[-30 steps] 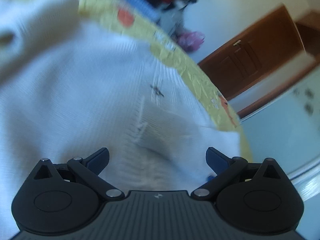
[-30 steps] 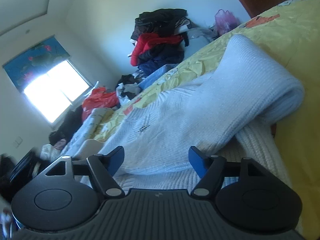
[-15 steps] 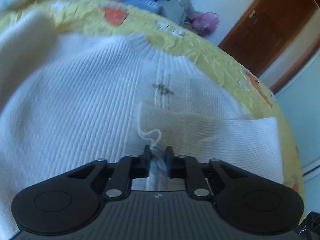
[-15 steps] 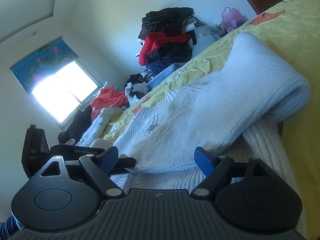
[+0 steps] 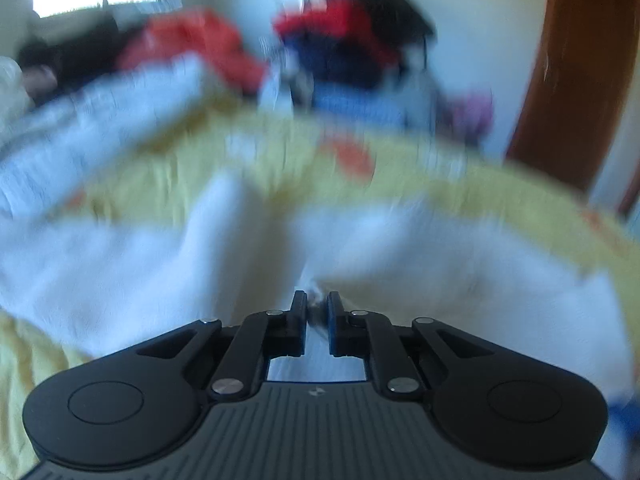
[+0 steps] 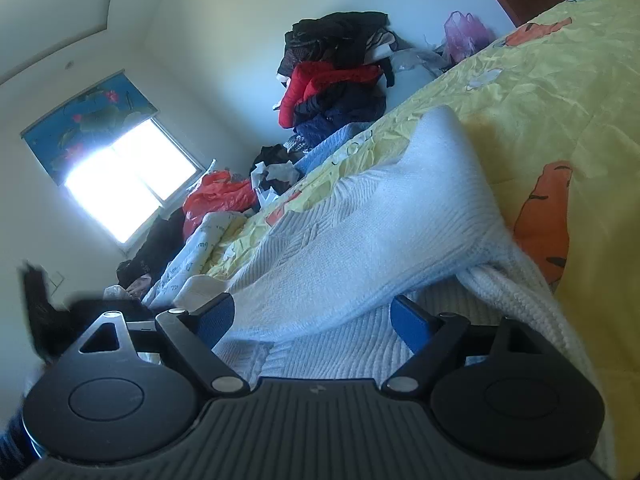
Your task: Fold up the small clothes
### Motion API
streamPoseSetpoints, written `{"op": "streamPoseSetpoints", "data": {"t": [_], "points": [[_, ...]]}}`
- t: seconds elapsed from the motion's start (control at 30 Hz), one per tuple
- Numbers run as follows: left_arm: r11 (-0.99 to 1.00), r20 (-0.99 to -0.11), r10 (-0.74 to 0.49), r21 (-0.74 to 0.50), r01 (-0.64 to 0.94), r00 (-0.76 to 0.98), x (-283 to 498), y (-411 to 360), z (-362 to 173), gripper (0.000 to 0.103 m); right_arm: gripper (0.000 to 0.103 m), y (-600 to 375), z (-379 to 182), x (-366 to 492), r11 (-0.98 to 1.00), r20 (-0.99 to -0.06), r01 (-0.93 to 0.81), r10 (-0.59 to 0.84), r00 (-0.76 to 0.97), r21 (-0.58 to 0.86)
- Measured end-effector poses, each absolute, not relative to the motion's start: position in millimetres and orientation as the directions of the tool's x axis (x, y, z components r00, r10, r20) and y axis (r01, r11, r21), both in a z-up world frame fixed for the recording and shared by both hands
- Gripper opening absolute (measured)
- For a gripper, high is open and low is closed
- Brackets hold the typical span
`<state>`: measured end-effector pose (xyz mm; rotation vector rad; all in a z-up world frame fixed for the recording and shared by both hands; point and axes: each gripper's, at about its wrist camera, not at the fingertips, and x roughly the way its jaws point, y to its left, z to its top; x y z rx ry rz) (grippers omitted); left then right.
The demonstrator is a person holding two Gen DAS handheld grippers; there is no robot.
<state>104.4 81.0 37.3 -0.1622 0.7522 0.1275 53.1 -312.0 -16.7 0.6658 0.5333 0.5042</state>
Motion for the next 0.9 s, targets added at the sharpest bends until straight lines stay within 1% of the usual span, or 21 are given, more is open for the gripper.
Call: {"op": "streamPoseSetpoints", "data": {"t": [0.03, 0.07, 0.1, 0.17, 0.2, 0.23, 0.27, 0.3, 0.33, 0.37, 0.4, 0.43, 0.47, 0.57, 0.63, 0.7, 0.73, 0.77, 0.83, 0.9], "points": [[0.981, -0.73, 0.075, -0.069, -0.183, 0.679, 107, 84, 23, 0.011, 0.089, -312, -17, 53, 0.678, -0.296, -0.263, 0.59, 0.751, 0.687], [0.981, -0.734, 0.081, -0.06, -0.183, 0.674, 104, 85, 16, 0.011, 0.089, -312, -17, 54, 0.678, -0.296, -0.262, 0.591, 0.751, 0.687], [0.984, -0.696, 0.08, -0.061, -0.169, 0.714, 93, 84, 15, 0.012, 0.089, -312, -17, 54, 0.677, -0.296, -0.262, 0.591, 0.751, 0.687], [0.984, -0.643, 0.112, -0.032, -0.173, 0.757, 74, 77, 21, 0.022, 0.088, -312, -17, 53, 0.68, -0.298, -0.259, 0.588, 0.752, 0.686], [0.986, -0.601, 0.111, -0.034, -0.164, 0.792, 62, 73, 25, 0.026, 0.086, -312, -16, 52, 0.687, -0.304, -0.253, 0.579, 0.756, 0.681], [0.988, -0.544, 0.102, -0.041, -0.148, 0.833, 51, 69, 29, 0.036, 0.087, -311, -12, 49, 0.704, -0.315, -0.242, 0.562, 0.765, 0.668], [0.991, -0.486, 0.095, -0.036, -0.128, 0.869, 42, 63, 33, 0.054, 0.087, -308, -7, 45, 0.72, -0.321, -0.245, 0.552, 0.77, 0.65], [0.994, -0.44, 0.091, -0.019, -0.111, 0.893, 37, 58, 36, 0.067, 0.087, -304, 1, 42, 0.732, -0.315, -0.269, 0.552, 0.772, 0.626], [0.996, -0.391, 0.088, 0.011, -0.091, 0.916, 33, 52, 38, 0.089, 0.088, -298, 10, 40, 0.743, -0.299, -0.297, 0.552, 0.779, 0.6], [0.996, -0.354, 0.083, 0.041, -0.074, 0.931, 33, 47, 39, 0.096, 0.088, -293, 20, 40, 0.76, -0.284, -0.323, 0.546, 0.788, 0.564], [0.996, -0.334, 0.08, 0.07, -0.06, 0.939, 38, 41, 39, 0.095, 0.089, -286, 31, 45, 0.786, -0.28, -0.345, 0.533, 0.798, 0.513], [0.995, -0.343, 0.078, 0.085, -0.052, 0.936, 47, 36, 38, 0.095, 0.09, -279, 41, 53, 0.814, -0.288, -0.357, 0.516, 0.807, 0.457], [0.996, -0.37, 0.065, 0.079, -0.038, 0.927, 57, 33, 38, 0.095, 0.093, -271, 47, 66, 0.843, -0.309, -0.361, 0.495, 0.812, 0.399], [1.0, -0.491, 0.014, -0.01, -0.022, 0.871, 98, 39, 28, 0.095, 0.091, -250, 45, 122, 0.926, -0.439, -0.296, 0.373, 0.817, 0.235], [0.998, -0.584, -0.01, -0.061, -0.031, 0.811, 120, 45, 16, 0.095, 0.09, -243, 31, 160, 0.955, -0.535, -0.25, 0.296, 0.791, 0.158], [0.995, -0.655, -0.013, -0.081, -0.054, 0.756, 127, 50, 0, 0.095, 0.09, -240, 11, 185, 0.968, -0.627, -0.236, 0.232, 0.744, 0.078], [0.997, -0.648, -0.014, -0.067, -0.039, 0.761, 125, 53, -5, 0.1, 0.092, -237, 2, 186, 0.963, -0.618, -0.268, 0.224, 0.754, 0.023], [0.998, -0.65, -0.013, -0.06, -0.035, 0.76, 124, 55, -9, 0.102, 0.092, -236, -2, 182, 0.959, -0.605, -0.285, 0.225, 0.764, -0.003], [0.994, -0.659, -0.032, -0.098, -0.044, 0.752, 120, 64, -12, 0.103, 0.092, -237, -4, 178, 0.961, -0.596, -0.277, 0.223, 0.771, 0.001], [0.994, -0.657, -0.031, -0.1, -0.046, 0.753, 122, 66, -13, 0.103, 0.093, -240, -4, 178, 0.962, -0.595, -0.273, 0.229, 0.77, 0.016]]}}
